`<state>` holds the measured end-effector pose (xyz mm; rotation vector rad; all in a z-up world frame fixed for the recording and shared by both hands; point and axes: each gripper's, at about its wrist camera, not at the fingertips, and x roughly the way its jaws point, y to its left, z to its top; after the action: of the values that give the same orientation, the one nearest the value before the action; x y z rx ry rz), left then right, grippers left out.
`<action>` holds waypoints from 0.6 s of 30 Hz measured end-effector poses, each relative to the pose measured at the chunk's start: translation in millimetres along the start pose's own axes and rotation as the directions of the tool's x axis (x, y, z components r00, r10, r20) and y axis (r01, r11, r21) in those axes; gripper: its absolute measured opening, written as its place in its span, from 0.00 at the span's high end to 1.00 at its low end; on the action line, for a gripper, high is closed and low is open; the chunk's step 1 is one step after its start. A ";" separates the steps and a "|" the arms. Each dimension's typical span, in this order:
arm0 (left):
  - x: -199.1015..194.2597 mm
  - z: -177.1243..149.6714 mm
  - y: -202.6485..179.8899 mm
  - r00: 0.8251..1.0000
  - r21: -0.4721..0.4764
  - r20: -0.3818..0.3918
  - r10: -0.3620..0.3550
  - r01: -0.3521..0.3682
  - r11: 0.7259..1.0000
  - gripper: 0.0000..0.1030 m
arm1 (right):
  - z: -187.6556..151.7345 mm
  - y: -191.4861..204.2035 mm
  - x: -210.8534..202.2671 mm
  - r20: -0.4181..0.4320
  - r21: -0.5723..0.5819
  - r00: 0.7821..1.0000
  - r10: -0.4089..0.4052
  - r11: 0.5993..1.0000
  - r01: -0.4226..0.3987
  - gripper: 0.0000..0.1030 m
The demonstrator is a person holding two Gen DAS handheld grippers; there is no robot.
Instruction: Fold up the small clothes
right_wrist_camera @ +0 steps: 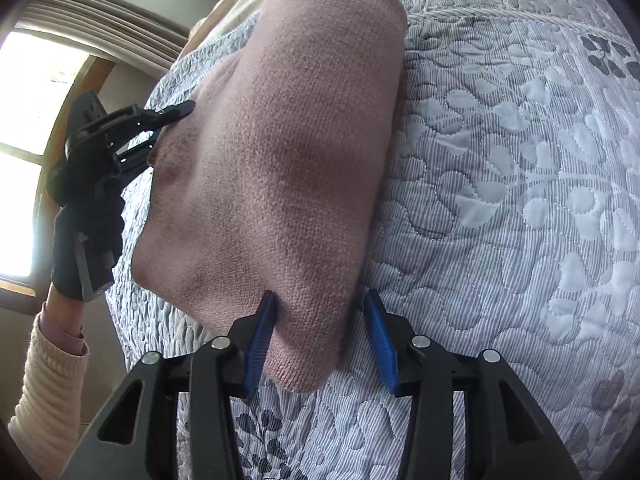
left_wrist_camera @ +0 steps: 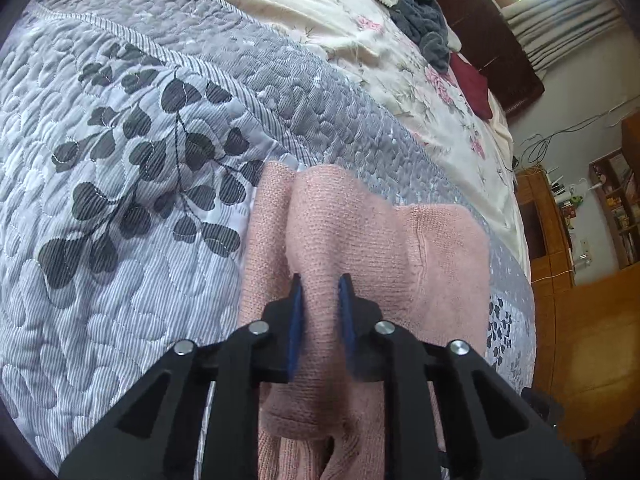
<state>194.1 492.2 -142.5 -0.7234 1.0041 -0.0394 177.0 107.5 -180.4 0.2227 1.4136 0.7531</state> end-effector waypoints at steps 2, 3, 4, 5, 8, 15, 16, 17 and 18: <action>-14.0 -6.4 4.7 0.998 -0.003 0.061 0.007 -0.007 1.000 0.90 | 0.1 1.5 0.2 0.002 -0.007 1.000 -0.005 1.000 0.005 0.55; -18.0 -9.6 11.5 0.997 -0.024 0.077 0.005 -0.003 1.000 0.91 | -0.2 1.8 0.4 0.003 -0.010 1.000 -0.008 1.000 0.008 0.54; -18.9 -11.8 18.1 0.997 -0.046 0.082 0.010 -0.007 0.999 0.91 | -0.2 2.0 1.3 0.002 -0.009 1.000 -0.009 1.000 0.009 0.53; -15.8 -14.6 24.6 0.998 -0.060 0.067 0.020 -0.016 0.998 0.91 | -0.2 2.4 2.5 0.001 -0.007 1.000 -0.011 1.000 0.011 0.53; -9.2 -18.4 32.4 1.000 -0.077 0.031 -0.001 0.004 0.997 0.88 | -0.3 6.1 5.1 -0.002 -0.011 1.000 -0.027 1.000 0.027 0.52; -37.1 -23.8 27.7 0.997 -0.031 -0.005 -0.080 0.080 0.996 0.36 | 11.3 10.4 -24.0 0.079 -0.004 0.997 0.024 1.000 -0.024 0.39; -37.7 -25.9 28.3 0.996 -0.021 -0.022 -0.087 0.086 0.996 0.34 | 15.8 9.2 -29.2 0.098 0.008 0.994 0.043 0.999 -0.044 0.33; -36.6 -28.2 29.2 0.995 -0.010 -0.043 -0.091 0.091 0.996 0.34 | 20.6 7.7 -33.1 0.114 0.019 0.992 0.056 0.998 -0.059 0.31; -33.5 -29.7 29.6 0.994 -0.002 -0.063 -0.087 0.087 0.996 0.34 | 25.5 5.9 -35.5 0.126 0.030 0.990 0.064 0.997 -0.068 0.30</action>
<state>143.7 510.7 -143.9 -0.7688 1.0324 -0.1395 199.9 98.3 -143.9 0.3388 1.3057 0.7568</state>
